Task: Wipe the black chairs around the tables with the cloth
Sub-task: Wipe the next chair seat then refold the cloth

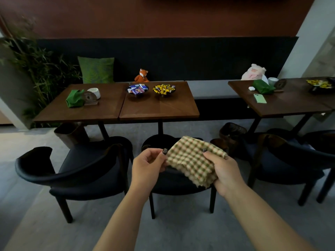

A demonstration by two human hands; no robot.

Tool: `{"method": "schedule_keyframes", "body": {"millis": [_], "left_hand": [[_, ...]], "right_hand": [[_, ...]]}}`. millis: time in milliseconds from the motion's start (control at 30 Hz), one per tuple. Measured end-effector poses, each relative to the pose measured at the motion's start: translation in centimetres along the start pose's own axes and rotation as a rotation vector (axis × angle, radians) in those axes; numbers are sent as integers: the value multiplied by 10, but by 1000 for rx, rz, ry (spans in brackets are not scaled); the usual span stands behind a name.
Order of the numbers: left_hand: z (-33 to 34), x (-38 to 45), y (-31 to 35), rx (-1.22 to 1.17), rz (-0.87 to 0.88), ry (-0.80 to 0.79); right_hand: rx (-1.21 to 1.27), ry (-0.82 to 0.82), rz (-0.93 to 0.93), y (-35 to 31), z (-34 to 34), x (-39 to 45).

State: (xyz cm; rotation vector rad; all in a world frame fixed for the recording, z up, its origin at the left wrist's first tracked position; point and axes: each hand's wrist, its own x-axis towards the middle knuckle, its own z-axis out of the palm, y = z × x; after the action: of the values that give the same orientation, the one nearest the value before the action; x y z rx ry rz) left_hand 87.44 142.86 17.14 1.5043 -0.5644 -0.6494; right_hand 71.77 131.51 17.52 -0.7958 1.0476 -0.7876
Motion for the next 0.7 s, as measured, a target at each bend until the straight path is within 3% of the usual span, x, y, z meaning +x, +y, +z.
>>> {"method": "schedule_keyframes", "body": {"millis": [167,333,467,567,700], "left_hand": [[-20,18,-24,-32,-102,81],[-36,47,-60,1,-204,116],[-48,79,-101,41,-306,104],[-56,105,-135,65,-364,107],[-64,133,-176,114,-432,113]], "right_hand": [[-153,224,-235,6,-12,32],[-615,222,-517,37,20,78],[-630,213,-525,90,73,138],[-827,57,-500,136,113,190],[-1361,-395,-440,200,146,238]]}}
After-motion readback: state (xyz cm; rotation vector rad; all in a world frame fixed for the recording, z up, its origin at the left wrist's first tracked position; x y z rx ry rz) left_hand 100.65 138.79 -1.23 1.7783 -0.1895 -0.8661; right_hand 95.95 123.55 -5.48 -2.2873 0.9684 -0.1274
